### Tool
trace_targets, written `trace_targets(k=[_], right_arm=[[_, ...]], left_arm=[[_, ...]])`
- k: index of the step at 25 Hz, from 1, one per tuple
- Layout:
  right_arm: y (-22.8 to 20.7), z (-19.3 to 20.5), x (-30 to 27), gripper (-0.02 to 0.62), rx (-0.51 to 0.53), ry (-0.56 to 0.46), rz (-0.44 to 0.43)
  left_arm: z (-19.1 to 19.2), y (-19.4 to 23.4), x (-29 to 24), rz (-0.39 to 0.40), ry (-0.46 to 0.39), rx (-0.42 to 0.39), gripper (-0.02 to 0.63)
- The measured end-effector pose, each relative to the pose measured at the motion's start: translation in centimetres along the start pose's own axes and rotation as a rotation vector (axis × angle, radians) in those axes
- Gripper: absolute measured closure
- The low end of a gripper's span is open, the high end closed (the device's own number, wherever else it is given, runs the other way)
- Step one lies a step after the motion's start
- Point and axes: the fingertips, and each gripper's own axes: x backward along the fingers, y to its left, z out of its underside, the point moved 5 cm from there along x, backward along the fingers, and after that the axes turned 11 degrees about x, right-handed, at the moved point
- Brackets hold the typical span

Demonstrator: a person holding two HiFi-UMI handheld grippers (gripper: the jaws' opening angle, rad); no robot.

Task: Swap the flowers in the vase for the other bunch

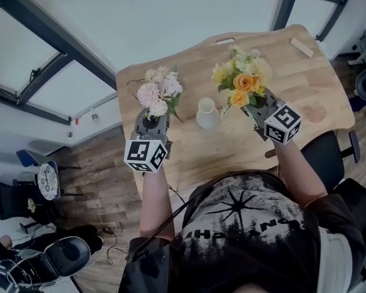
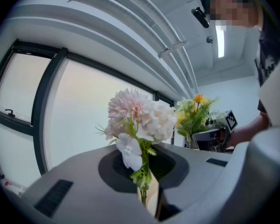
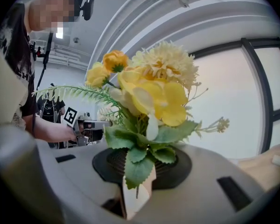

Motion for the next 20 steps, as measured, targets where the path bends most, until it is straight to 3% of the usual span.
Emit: trace_targets(k=[5,20], right_arm=[[-0.3,-3.0,-2.7,0.506,0.034,-0.015,-0.026],[1.7,-7.4,-7.2,0.506,0.108,-0.03,-0.171]], left_arm=[[2.5,2.3,1.9,-0.05,0.046,0.041,0.555],[6.8,2.2,3.8,-0.099,0.115,0.085,0.555]])
